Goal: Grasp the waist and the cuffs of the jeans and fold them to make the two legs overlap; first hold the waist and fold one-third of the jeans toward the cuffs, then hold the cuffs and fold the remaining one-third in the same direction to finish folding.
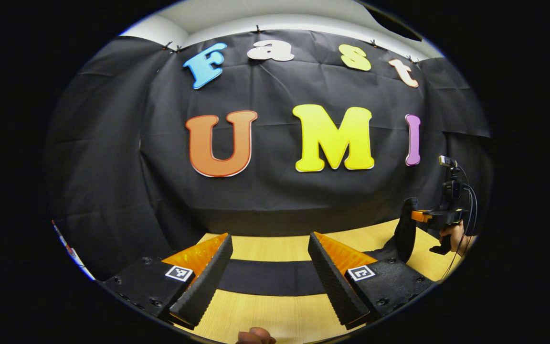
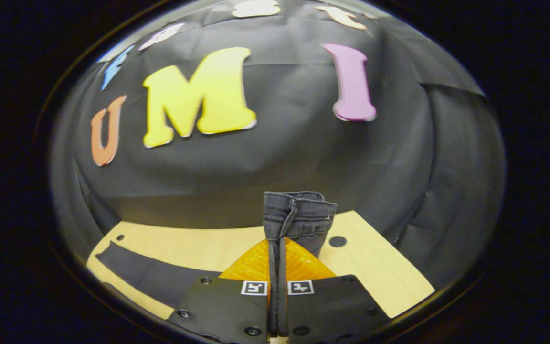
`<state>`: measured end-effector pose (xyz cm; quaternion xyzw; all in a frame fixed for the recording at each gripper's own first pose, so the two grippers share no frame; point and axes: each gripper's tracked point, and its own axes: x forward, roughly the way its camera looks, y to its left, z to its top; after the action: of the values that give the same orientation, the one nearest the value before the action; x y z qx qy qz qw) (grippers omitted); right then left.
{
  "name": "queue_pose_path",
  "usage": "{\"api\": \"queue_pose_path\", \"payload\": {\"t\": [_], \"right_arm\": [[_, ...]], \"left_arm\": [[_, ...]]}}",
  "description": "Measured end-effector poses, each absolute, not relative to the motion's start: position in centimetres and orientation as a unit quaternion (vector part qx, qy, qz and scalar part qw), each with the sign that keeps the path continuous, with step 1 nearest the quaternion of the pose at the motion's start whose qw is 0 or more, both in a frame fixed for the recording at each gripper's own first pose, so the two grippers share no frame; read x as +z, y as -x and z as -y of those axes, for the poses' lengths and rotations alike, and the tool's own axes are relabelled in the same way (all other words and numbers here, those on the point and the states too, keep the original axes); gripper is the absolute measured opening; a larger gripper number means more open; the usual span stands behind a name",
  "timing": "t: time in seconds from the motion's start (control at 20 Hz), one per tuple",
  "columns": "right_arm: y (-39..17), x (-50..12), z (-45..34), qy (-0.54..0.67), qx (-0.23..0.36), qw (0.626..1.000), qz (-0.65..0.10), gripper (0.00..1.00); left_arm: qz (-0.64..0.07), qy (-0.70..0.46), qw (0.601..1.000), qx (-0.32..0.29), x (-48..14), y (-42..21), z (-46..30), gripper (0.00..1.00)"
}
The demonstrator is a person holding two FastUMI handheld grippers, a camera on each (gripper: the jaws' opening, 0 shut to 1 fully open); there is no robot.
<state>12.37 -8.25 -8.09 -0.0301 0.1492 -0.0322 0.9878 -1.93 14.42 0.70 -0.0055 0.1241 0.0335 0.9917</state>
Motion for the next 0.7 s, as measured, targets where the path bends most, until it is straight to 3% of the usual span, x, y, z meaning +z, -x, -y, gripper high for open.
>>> {"api": "queue_pose_path", "payload": {"t": [0.05, 0.1, 0.15, 0.3, 0.35, 0.4, 0.45, 0.7], "right_arm": [[-12.1, -7.6, 6.6, 0.044, -0.017, 0.989, -0.144, 0.01], [-11.9, -7.1, 5.6, 0.057, -0.002, 0.989, -0.140, 0.01], [-11.6, -6.7, 4.5, 0.068, 0.013, 0.988, -0.137, 0.00], [-10.7, -5.7, 1.7, 0.093, 0.061, 0.984, -0.139, 0.00], [-10.3, -6.1, 0.5, 0.097, 0.077, 0.982, -0.145, 0.01], [-9.7, -6.7, -0.6, 0.092, 0.094, 0.979, -0.158, 0.01], [-9.1, -7.4, -1.7, 0.086, 0.105, 0.976, -0.172, 0.03], [-6.7, -12.5, -3.8, 0.140, 0.163, 0.952, -0.217, 0.01]], "left_arm": [[-0.128, 0.011, 0.991, 0.041, 0.4, 2.4, -15.2, 1.00], [-0.131, 0.014, 0.990, 0.050, 0.3, 2.9, -15.9, 0.94], [-0.133, 0.015, 0.989, 0.058, 0.3, 3.4, -16.7, 1.00], [-0.134, 0.014, 0.987, 0.084, 0.4, 4.6, -19.1, 1.00], [-0.135, 0.015, 0.986, 0.094, 0.5, 5.0, -19.7, 1.00], [-0.135, 0.019, 0.985, 0.102, 0.5, 5.5, -20.4, 0.94], [-0.136, 0.024, 0.984, 0.109, 0.4, 5.8, -20.8, 1.00], [-0.142, 0.020, 0.981, 0.127, 0.5, 7.0, -21.4, 1.00]]}}
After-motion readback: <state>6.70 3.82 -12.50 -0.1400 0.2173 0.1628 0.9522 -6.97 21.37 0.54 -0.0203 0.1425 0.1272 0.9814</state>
